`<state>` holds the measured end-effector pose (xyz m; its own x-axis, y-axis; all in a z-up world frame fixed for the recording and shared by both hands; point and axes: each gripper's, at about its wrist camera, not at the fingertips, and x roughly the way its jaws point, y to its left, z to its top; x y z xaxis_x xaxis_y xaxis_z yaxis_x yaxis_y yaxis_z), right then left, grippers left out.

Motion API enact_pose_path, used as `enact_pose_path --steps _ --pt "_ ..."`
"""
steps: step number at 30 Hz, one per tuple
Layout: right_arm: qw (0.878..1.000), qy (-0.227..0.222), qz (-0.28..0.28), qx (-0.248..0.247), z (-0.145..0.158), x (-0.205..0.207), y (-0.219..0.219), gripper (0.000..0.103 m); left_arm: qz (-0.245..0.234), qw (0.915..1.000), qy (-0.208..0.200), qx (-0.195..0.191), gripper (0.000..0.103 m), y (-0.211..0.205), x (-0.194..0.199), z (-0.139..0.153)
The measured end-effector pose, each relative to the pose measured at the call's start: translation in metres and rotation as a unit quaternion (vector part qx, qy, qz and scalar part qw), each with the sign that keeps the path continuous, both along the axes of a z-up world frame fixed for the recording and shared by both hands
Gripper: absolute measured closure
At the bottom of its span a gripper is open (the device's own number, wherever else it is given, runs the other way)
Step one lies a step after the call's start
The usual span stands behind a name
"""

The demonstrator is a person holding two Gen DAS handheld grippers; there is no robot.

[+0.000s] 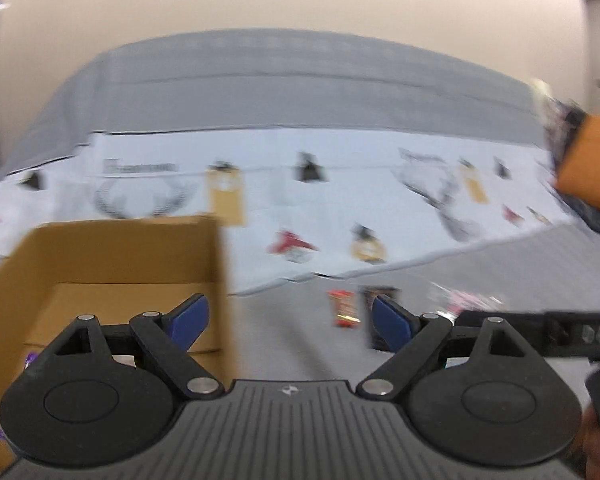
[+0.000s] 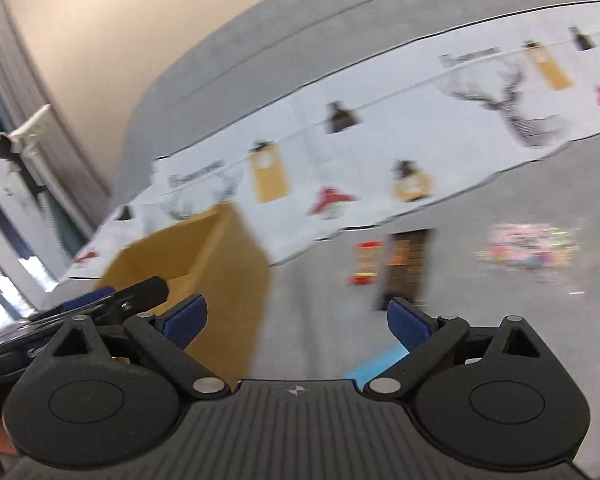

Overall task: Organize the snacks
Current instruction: 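Grasp the blue ice stick with the left tool while the right tool grasps the dark chocolate bar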

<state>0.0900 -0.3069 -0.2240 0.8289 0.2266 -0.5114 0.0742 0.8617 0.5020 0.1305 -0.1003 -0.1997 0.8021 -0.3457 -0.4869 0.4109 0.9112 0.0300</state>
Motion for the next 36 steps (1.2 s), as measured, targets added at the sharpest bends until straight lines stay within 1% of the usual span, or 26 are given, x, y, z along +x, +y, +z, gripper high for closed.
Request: enact_pose_path --steps 3,5,6,8,11,13,15,16,17,18,19,20,21,22,23,25,26,29,30,31,33,36 --pt "0.999 0.014 -0.012 -0.030 -0.006 -0.008 -0.020 0.006 -0.040 0.9990 0.004 0.020 0.012 -0.036 -0.005 -0.014" --pt "0.998 0.025 -0.016 -0.050 -0.012 -0.011 -0.030 0.006 -0.045 0.9979 0.005 0.045 0.012 -0.051 -0.008 -0.027" --pt "0.998 0.034 -0.019 -0.056 -0.014 -0.012 -0.035 0.006 -0.051 0.9970 0.013 0.056 0.012 -0.059 -0.007 -0.035" --pt "0.996 0.055 -0.029 -0.061 -0.021 -0.008 -0.046 0.006 -0.058 0.9963 0.008 0.064 0.012 -0.070 -0.010 -0.044" --pt "0.995 0.073 -0.049 -0.054 -0.029 -0.006 -0.064 0.006 -0.085 0.9906 0.003 0.107 0.012 -0.094 -0.011 -0.059" --pt "0.993 0.084 -0.058 -0.064 -0.032 -0.004 -0.070 0.006 -0.106 0.9850 0.024 0.134 0.012 -0.110 -0.004 -0.075" --pt "0.992 0.091 -0.053 -0.073 -0.035 -0.001 -0.073 0.006 -0.122 0.9808 0.043 0.146 0.015 -0.123 0.007 -0.093" --pt "0.992 0.094 -0.048 -0.073 -0.037 0.001 -0.074 0.006 -0.129 0.9789 0.055 0.149 0.024 -0.129 0.015 -0.102" --pt "0.992 0.096 -0.041 -0.074 -0.038 0.004 -0.075 0.006 -0.133 0.9776 0.068 0.148 0.033 -0.134 0.024 -0.110" --pt "0.992 0.098 -0.035 -0.078 -0.040 0.007 -0.075 0.006 -0.133 0.9770 0.086 0.143 0.038 -0.136 0.033 -0.118" --pt "0.991 0.100 -0.031 -0.086 -0.042 0.011 -0.075 0.006 -0.134 0.9757 0.114 0.130 0.049 -0.138 0.046 -0.127" --pt "0.990 0.103 -0.025 -0.096 -0.045 0.016 -0.074 0.006 -0.133 0.9736 0.142 0.119 0.069 -0.139 0.056 -0.134" --pt "0.989 0.106 -0.020 -0.101 -0.047 0.020 -0.074 0.007 -0.126 0.9713 0.174 0.102 0.074 -0.137 0.068 -0.143" --pt "0.988 0.110 -0.015 -0.104 -0.050 0.025 -0.074 0.007 -0.110 0.9743 0.182 0.075 0.076 -0.131 0.075 -0.146" --pt "0.988 0.111 -0.008 -0.107 -0.053 0.031 -0.074 0.007 -0.089 0.9771 0.182 0.065 0.081 -0.126 0.082 -0.147" --pt "0.988 0.113 0.005 -0.108 -0.058 0.042 -0.071 0.010 -0.038 0.9828 0.170 0.062 0.083 -0.117 0.091 -0.144" --pt "0.988 0.112 0.012 -0.105 -0.062 0.048 -0.070 0.010 -0.009 0.9842 0.168 0.055 0.084 -0.108 0.099 -0.145" --pt "0.989 0.117 0.026 -0.086 -0.074 0.069 -0.066 0.015 0.054 0.9801 0.190 0.013 0.085 -0.081 0.117 -0.146" --pt "0.989 0.121 0.029 -0.079 -0.080 0.077 -0.064 0.018 0.063 0.9778 0.200 -0.001 0.085 -0.074 0.121 -0.147" --pt "0.989 0.124 0.032 -0.071 -0.085 0.084 -0.062 0.023 0.067 0.9763 0.206 -0.004 0.085 -0.069 0.124 -0.147" --pt "0.990 0.125 0.037 -0.045 -0.096 0.100 -0.057 0.029 0.061 0.9783 0.198 0.004 0.085 -0.068 0.122 -0.147" --pt "0.994 0.105 0.039 0.002 -0.106 0.122 -0.052 0.030 0.052 0.9802 0.190 0.018 0.085 -0.070 0.118 -0.147"
